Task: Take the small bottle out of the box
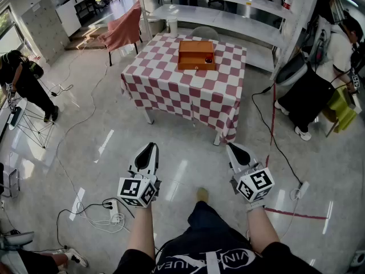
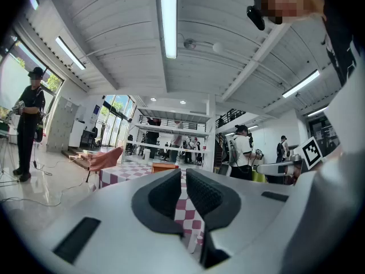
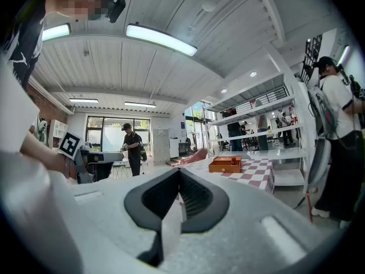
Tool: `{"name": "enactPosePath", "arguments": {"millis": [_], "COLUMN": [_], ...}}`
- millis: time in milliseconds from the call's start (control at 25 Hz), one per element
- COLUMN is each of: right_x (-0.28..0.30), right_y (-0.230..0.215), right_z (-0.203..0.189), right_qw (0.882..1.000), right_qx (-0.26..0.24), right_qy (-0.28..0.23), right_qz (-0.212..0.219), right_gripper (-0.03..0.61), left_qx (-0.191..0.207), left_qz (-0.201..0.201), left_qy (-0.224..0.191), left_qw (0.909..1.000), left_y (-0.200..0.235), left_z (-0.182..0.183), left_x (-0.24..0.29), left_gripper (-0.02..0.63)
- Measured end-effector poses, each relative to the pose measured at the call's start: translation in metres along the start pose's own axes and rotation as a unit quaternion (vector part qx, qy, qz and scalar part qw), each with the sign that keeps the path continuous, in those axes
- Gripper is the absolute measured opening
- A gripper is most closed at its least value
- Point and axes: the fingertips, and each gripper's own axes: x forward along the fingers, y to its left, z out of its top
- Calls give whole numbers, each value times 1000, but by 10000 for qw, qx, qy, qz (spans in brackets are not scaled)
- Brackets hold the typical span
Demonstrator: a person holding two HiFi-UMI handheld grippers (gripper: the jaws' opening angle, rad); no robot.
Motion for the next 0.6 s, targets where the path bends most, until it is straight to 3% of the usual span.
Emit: {"name": "enactPosePath", "arguments": {"millis": [600], "right_x": [92], "right_y": [-90], "right_z": [12], "right_qw": [9999], "right_qx": [55], "right_qy": [139], "right_qz": [41], "right_gripper": [6], "left_qx": [-126], "left_qz": [85], "left_qy": [68], "left_qw": [9999], "left_y": [35], "left_z": [10], "left_x": [115], "left_gripper": [32]}}
